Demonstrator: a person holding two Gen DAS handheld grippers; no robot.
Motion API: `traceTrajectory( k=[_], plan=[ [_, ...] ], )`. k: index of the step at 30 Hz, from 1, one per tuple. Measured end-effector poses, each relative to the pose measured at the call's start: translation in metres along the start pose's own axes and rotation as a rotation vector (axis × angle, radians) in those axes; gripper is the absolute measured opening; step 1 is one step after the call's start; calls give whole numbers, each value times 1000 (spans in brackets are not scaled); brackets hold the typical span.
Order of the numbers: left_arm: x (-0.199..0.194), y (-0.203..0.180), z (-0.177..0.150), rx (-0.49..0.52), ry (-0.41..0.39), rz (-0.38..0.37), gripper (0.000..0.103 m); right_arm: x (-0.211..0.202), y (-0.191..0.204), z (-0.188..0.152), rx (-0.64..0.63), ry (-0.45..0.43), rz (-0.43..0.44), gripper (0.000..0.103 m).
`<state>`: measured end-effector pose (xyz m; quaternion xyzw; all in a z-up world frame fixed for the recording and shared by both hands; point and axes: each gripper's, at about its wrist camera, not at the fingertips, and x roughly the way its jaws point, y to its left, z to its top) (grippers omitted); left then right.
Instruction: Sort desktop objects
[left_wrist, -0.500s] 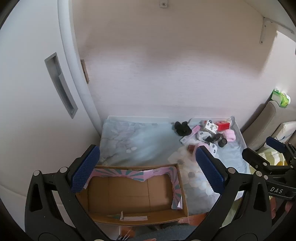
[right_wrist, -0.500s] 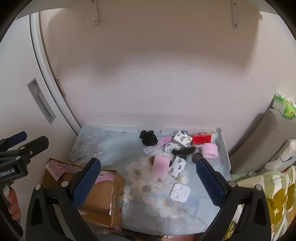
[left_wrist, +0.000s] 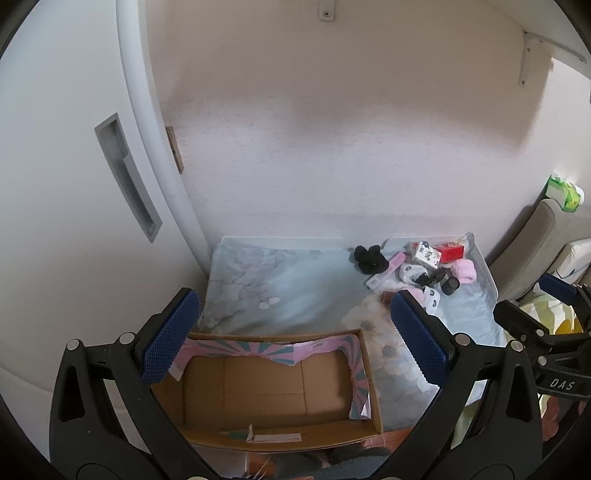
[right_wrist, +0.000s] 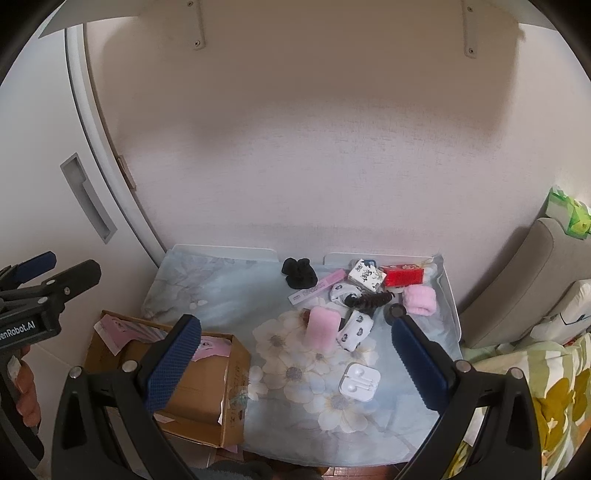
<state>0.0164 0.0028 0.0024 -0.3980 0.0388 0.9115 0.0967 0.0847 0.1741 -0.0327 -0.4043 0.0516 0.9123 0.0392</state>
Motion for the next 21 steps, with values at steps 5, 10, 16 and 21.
traceTrajectory(
  k=[5,10,16,21],
  plan=[
    [-1,2,-1,3,-2,-21,103,-4,-6,2,18,-9,0,103],
    [-4,1,-1,6,-10,-40,103,-13,-23,7,57,-28,-2,103],
    [5,-4,1,15,16,-58,103,-19,-43,10,83,-47,-25,103],
    [20,-13,6,39,39,-59,103,-17,-63,8,99,-45,-36,103]
  ],
)
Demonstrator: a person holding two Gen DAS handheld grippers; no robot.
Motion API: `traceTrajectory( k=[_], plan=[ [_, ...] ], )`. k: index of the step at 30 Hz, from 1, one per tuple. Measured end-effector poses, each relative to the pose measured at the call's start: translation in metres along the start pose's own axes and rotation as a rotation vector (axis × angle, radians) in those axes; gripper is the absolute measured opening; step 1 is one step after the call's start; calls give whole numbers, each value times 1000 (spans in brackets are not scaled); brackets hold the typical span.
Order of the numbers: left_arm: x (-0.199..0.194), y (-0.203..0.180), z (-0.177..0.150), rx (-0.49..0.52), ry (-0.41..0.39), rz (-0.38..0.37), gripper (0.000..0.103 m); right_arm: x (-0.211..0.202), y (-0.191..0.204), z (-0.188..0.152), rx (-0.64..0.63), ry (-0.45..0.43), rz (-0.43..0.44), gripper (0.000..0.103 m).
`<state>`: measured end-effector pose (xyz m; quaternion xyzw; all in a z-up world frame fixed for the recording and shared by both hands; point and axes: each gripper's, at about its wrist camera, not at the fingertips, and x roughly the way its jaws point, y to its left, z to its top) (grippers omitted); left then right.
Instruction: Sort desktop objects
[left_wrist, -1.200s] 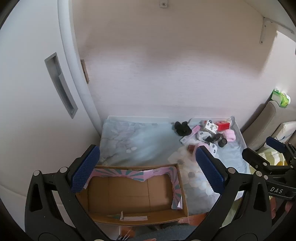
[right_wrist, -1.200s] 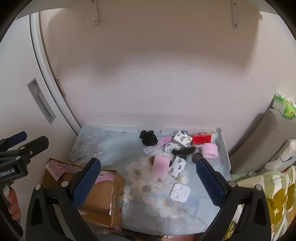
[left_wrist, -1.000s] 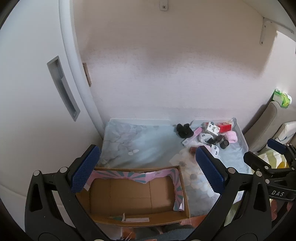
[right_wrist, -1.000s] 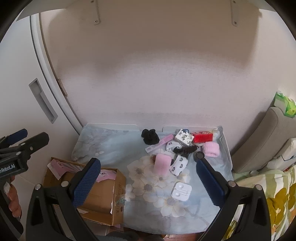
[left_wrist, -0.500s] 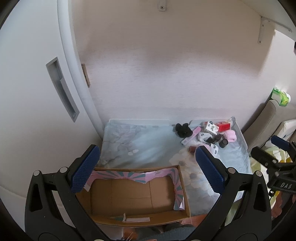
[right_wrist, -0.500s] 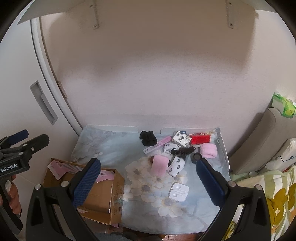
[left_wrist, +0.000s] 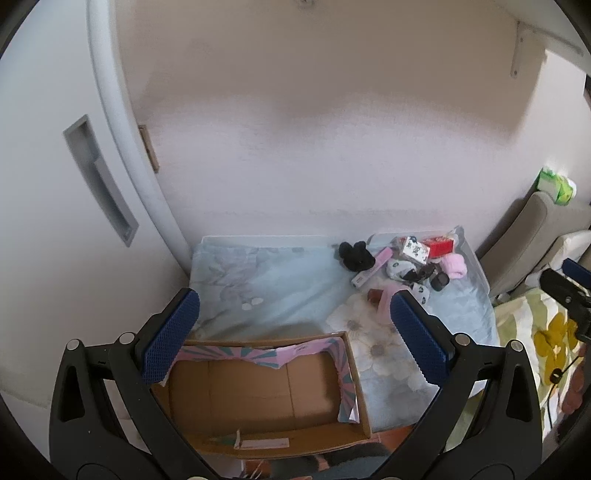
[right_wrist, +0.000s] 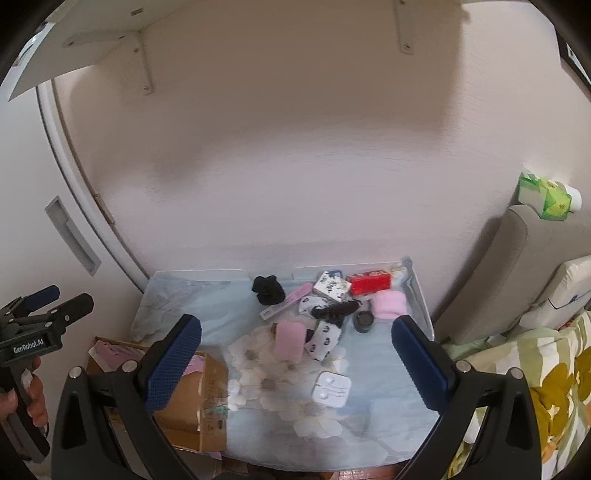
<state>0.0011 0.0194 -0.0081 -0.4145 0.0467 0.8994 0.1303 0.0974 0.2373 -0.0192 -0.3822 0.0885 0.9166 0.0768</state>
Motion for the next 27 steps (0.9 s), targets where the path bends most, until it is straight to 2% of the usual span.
traceTrajectory(
  k=[3,7,11,15,17,24,27],
  plan=[
    [17,-7,3,12,33,-14,103,5,-15,-4,17,15,-12,103],
    [49,-22,9,16,80,-70,103,25,-37,-15,46,71,-19,103],
    [87,-43,18,38,117,-60,103,54,-57,-26,52,123,-14,103],
    [138,-67,32,50,161,-84,103,93,-76,-33,12,154,-13,103],
    [168,-80,37,47,187,-64,102,115,-85,-38,-6,170,-12,102],
    [256,-114,37,27,293,6,100,202,-120,-52,13,272,27,91],
    [291,-121,32,-10,352,34,95,237,-128,-60,-2,317,23,78]
  ],
)
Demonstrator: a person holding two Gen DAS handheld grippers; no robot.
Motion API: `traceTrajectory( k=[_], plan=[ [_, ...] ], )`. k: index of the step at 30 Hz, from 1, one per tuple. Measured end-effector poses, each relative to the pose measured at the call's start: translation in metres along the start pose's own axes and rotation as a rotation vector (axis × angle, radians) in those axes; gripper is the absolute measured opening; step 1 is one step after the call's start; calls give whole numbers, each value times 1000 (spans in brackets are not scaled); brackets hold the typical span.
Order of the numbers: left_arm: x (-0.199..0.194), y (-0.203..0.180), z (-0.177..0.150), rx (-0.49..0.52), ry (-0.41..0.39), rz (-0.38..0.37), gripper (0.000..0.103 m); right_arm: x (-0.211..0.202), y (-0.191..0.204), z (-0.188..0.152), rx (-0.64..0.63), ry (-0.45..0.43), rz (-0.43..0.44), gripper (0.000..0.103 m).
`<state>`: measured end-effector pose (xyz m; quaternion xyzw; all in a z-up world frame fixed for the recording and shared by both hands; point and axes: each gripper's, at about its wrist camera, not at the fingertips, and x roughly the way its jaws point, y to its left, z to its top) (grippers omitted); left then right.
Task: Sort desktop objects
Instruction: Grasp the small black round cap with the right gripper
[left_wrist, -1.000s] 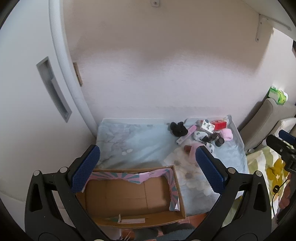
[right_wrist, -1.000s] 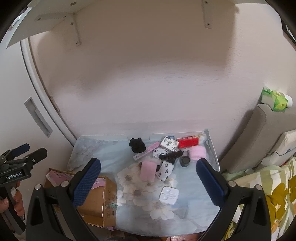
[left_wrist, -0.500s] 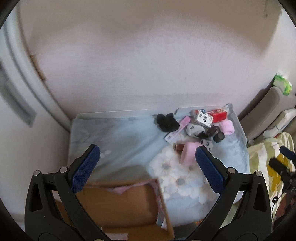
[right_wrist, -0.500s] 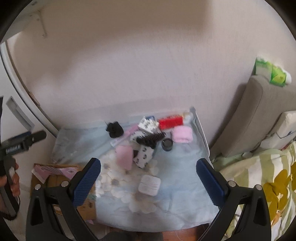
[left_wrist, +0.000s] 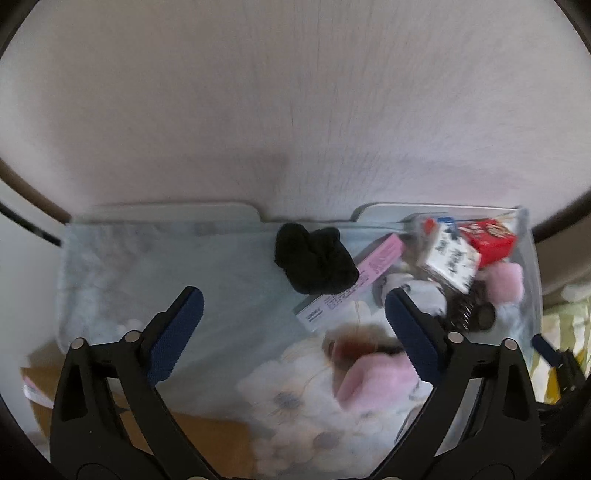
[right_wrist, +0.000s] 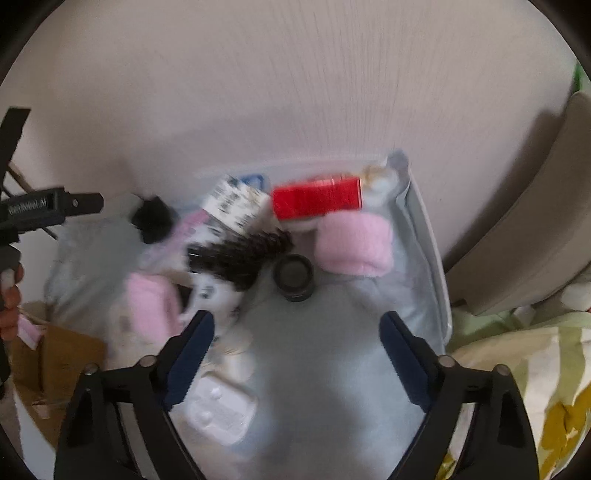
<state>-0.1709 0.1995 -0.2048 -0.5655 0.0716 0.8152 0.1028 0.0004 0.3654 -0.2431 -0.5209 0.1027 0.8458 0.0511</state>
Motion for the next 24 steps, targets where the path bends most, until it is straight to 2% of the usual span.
traceTrajectory(
  k=[2,5,11,14,15,17,19,22,24],
  plan=[
    [16,-5,2,-10,20,33,93,21,-4,1,-5,36,9,67],
    [40,-7,5,-29,49,78,90,41,-7,2,-5,59,39,65],
    [67,-1,10,-95,77,99,87,57,-1,8,-47,47,54,64],
    [75,1,10,-100,85,105,85,59,0,9,-56,39,50,57],
    [78,1,10,-103,89,104,80,59,2,9,-65,37,44,56],
    [82,1,9,-105,102,91,70,58,5,7,-87,30,32,45],
    [85,0,7,-100,108,73,48,54,6,4,-94,26,51,34],
    [82,-2,5,-87,95,42,30,50,8,-2,-92,24,52,34],
    [77,-4,3,-76,82,34,25,47,7,-6,-78,25,70,34]
  ],
)
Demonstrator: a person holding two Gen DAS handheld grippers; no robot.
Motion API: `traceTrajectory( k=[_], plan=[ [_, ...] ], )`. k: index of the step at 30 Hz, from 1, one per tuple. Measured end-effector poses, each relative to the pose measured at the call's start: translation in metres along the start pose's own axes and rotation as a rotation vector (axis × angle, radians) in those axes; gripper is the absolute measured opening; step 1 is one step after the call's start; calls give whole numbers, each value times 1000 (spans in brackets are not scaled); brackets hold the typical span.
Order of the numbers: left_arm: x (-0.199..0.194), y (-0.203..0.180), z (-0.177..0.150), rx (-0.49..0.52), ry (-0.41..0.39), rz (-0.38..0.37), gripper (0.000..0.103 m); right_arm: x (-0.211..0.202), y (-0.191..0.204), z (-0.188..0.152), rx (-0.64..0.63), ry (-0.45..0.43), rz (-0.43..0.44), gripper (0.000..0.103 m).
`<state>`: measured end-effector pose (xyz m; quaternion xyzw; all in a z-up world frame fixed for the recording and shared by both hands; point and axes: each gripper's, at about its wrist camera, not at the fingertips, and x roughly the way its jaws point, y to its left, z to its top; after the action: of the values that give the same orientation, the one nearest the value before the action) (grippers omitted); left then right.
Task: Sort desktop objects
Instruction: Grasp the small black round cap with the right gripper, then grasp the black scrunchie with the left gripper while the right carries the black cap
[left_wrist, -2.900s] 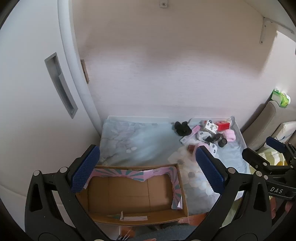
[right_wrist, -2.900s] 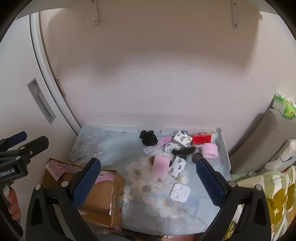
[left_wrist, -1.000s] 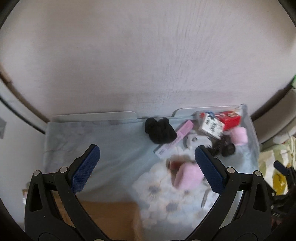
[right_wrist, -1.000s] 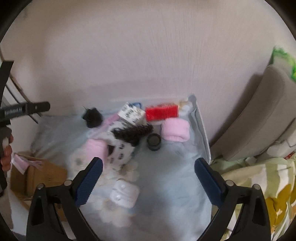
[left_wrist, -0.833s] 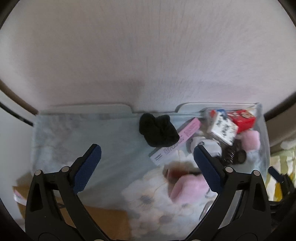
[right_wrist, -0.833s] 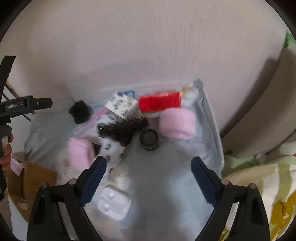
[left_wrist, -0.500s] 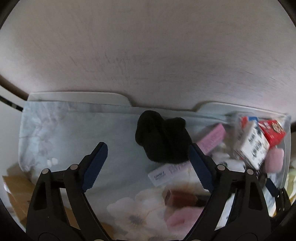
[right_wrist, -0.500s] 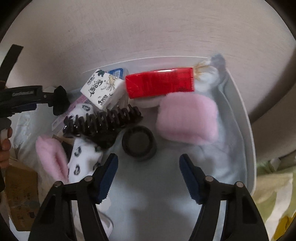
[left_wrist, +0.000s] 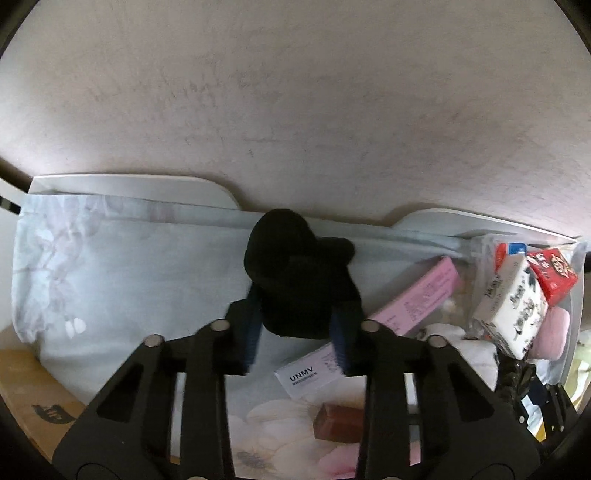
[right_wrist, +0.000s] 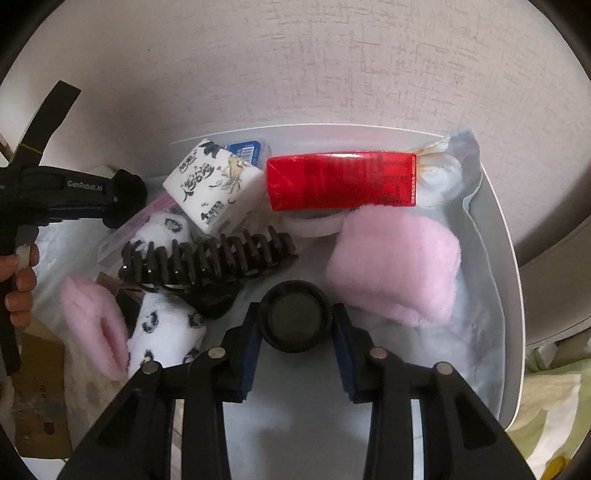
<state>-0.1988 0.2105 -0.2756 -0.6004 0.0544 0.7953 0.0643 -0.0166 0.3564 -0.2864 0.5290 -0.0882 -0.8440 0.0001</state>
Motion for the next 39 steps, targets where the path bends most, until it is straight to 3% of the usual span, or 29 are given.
traceTrajectory(
  k=[8,16,20,27,33,36,39],
  plan=[
    [-48,3,-15,53,-53,-93,20,-42,2,-22,52,-35,23,34],
    [-134,21,-28,103,-139,-192,20,-115,22,-29,45,-103,3,34],
    [-168,47,-28,117,-186,-236,19,-131,50,6,12,-142,6,34],
    [-216,118,-58,118,-251,-227,19,-162,113,13,-72,-200,30,34],
    [-235,167,-78,110,-291,-193,19,-169,161,5,-114,-214,94,34],
    [-227,170,-79,132,-264,-222,19,-166,170,1,-99,-203,120,34],
    [-208,149,-72,241,-184,-256,21,-164,171,-5,-91,-195,113,34]
  ],
)
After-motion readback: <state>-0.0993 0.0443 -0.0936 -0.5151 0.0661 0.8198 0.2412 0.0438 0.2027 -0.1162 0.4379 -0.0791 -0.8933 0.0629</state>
